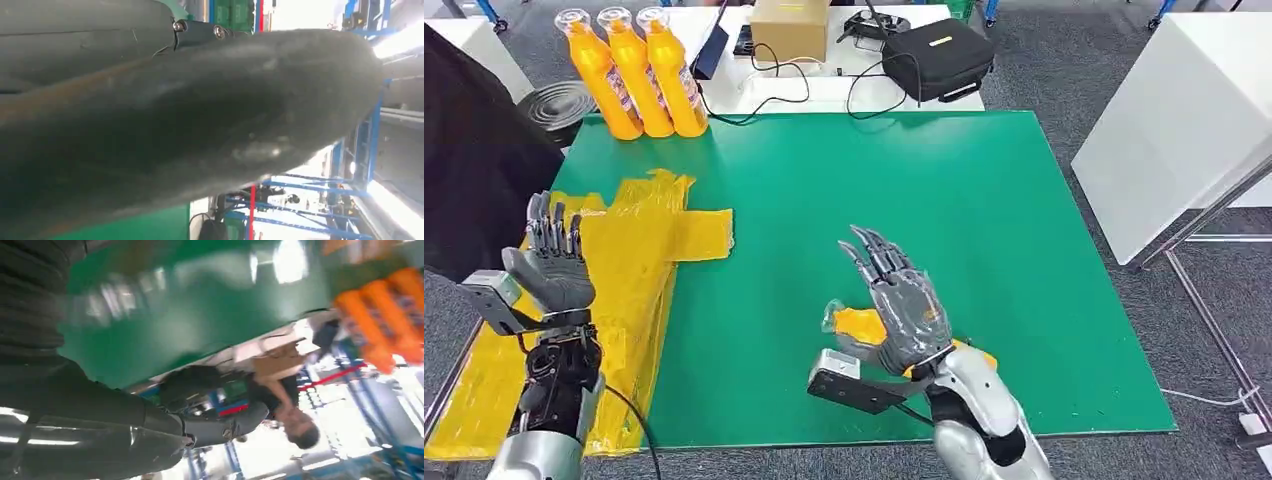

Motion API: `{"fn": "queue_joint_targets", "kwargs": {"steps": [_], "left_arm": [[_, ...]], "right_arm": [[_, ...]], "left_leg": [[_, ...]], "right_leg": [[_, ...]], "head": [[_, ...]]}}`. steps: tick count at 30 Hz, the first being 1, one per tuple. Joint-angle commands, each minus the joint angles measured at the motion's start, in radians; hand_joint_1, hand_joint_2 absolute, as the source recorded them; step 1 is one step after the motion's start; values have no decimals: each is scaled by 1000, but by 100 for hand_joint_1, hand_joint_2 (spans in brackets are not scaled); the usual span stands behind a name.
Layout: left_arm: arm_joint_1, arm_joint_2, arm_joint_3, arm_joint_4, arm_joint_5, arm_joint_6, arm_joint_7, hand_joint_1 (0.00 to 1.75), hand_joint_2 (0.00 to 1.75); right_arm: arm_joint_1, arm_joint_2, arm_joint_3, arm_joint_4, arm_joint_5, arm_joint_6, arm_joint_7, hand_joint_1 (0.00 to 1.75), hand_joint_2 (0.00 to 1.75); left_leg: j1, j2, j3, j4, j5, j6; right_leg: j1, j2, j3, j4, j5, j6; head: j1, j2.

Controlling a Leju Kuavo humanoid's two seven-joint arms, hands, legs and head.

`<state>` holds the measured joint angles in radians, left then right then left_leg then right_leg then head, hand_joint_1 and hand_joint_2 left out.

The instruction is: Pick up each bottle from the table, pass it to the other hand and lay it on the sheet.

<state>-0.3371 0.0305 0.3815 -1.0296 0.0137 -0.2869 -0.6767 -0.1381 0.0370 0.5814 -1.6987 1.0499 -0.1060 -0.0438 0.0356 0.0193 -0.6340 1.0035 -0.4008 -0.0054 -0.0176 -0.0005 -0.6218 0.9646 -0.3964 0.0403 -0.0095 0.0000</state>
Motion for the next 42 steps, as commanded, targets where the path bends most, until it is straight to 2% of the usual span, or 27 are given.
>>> {"fn": "queue_joint_targets", "kwargs": {"steps": [1,4,9,10,12,13,21,26,31,36,38,39,40,42], "left_arm": [[25,-21,48,-26,4,-14,2,0,0],[48,-32,48,-60,3,-9,4,0,0],[85,-42,55,-93,5,-5,6,0,0],[88,-45,58,-102,5,-4,6,0,0],[87,-45,62,-104,5,-7,9,0,0],[85,-42,63,-101,4,-8,10,0,0],[83,-36,64,-96,4,-9,10,0,0],[78,-40,67,-100,2,-9,12,0,0],[91,-49,73,-124,2,-9,21,0,0],[68,-58,62,-103,-5,-13,28,0,0],[64,-57,58,-96,-6,-10,28,0,0],[64,-57,58,-96,-6,-10,28,0,0],[64,-57,58,-96,-6,-10,28,0,0],[64,-57,58,-96,-6,-10,28,0,0]], "right_arm": [[5,49,-173,195,100,22,52,0,175],[32,66,-236,252,107,27,24,0,175],[72,75,-283,274,109,36,7,0,175],[77,81,-295,271,118,43,8,0,175],[91,100,-331,275,140,67,0,0,175],[95,107,-344,280,144,75,-5,0,175],[105,113,-360,286,151,85,-6,0,175],[147,128,-397,280,169,113,-13,0,175],[187,131,-437,280,229,136,23,0,175],[177,127,-511,408,324,175,115,0,175],[173,127,-520,430,329,160,107,0,175],[173,127,-520,430,329,160,107,0,175],[173,127,-520,430,329,160,107,0,175],[173,127,-520,430,329,160,107,0,175]], "left_leg": [[-1,-2,8,-1,-2,3],[0,-2,5,-2,-1,2],[-2,-4,10,-2,-3,3],[-1,-2,6,-2,-2,2],[-3,-5,15,-1,-6,5],[-1,-2,5,-1,-1,2],[-1,-3,6,-1,-2,3],[-1,-4,6,-1,-2,2],[-1,-4,6,-1,-3,2],[-1,-4,5,-2,-2,2],[0,-4,4,-2,-1,2],[-2,-7,11,-2,-3,4],[0,-5,5,-2,-1,2],[0,-5,6,-2,-1,2]], "right_leg": [[-1,-1,8,0,-3,-2],[0,-1,6,-2,-1,-1],[-1,-2,10,-1,-4,-2],[0,-1,6,-1,-2,-1],[-2,-2,14,1,-8,-4],[0,-1,5,-1,-2,-1],[-1,-1,6,0,-4,-1],[-1,-2,7,0,-4,-1],[-1,-2,7,0,-4,-1],[-1,-3,7,-1,-4,0],[0,-3,6,-2,-2,1],[-1,-5,12,-2,-5,-1],[0,-4,7,-2,-3,0],[0,-3,7,-2,-3,1]], "head": [[0,0],[0,0],[0,0],[0,0],[0,0],[0,0],[0,0],[0,0],[0,0],[0,0],[0,0],[0,0],[0,0],[0,0]]}}
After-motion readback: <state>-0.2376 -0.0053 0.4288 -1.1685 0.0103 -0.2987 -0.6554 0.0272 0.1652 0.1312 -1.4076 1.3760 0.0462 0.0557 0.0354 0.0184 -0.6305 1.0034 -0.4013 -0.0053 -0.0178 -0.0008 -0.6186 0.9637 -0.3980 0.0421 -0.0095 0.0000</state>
